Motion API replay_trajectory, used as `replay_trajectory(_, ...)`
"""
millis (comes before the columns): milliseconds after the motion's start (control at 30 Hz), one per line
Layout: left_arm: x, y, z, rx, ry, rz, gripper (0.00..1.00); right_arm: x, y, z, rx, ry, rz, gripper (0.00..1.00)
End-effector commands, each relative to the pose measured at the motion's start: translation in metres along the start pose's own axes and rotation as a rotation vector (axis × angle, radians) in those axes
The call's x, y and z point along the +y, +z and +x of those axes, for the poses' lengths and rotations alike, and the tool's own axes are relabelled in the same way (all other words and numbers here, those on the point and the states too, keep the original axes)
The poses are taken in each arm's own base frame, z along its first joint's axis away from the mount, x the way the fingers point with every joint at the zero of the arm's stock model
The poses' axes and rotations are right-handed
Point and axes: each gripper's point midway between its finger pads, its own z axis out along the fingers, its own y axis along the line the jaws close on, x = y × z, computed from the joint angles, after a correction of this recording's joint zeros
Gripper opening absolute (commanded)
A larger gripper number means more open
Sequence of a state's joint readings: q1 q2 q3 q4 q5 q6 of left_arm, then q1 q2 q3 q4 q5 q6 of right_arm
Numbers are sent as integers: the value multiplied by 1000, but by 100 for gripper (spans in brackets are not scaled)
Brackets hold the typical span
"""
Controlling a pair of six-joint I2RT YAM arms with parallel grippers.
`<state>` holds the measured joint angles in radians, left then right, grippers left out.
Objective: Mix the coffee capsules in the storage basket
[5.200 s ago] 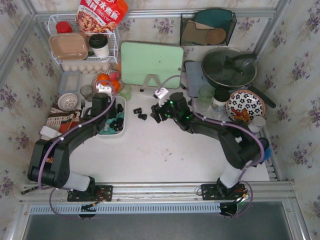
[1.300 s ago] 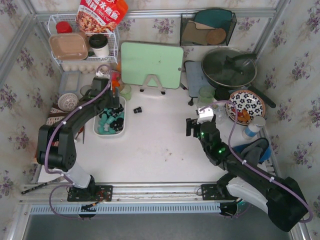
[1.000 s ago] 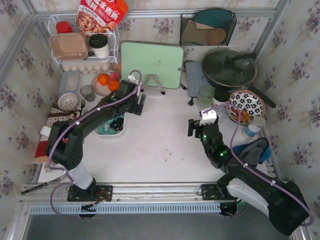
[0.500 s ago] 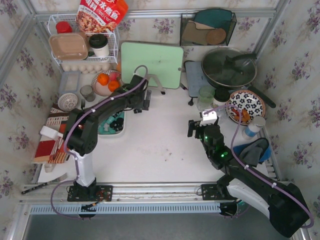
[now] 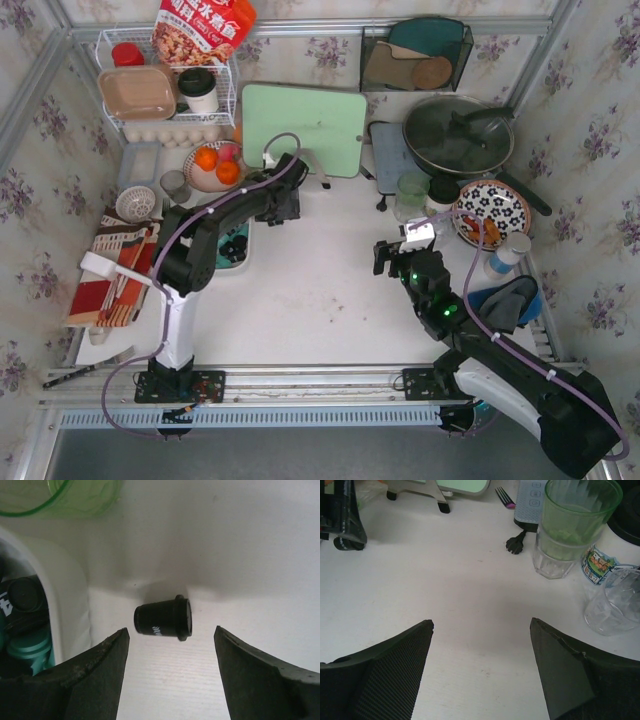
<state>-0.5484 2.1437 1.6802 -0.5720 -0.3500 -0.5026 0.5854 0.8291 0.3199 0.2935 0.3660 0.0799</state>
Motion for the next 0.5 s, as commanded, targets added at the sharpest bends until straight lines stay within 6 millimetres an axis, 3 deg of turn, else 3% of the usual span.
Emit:
replay_trajectory(0,-4,6,-4,0,-50,-13,71,5,1,-11,-40,22,-23,85)
replay_trajectory(267,-2,20,1,24,-59,-39,54,3,1,-11,-48,26,-12,85)
replay_trajectory(467,-6,16,-6,-7,-31,-5,33,-27,1,-5,-89,34,148,86)
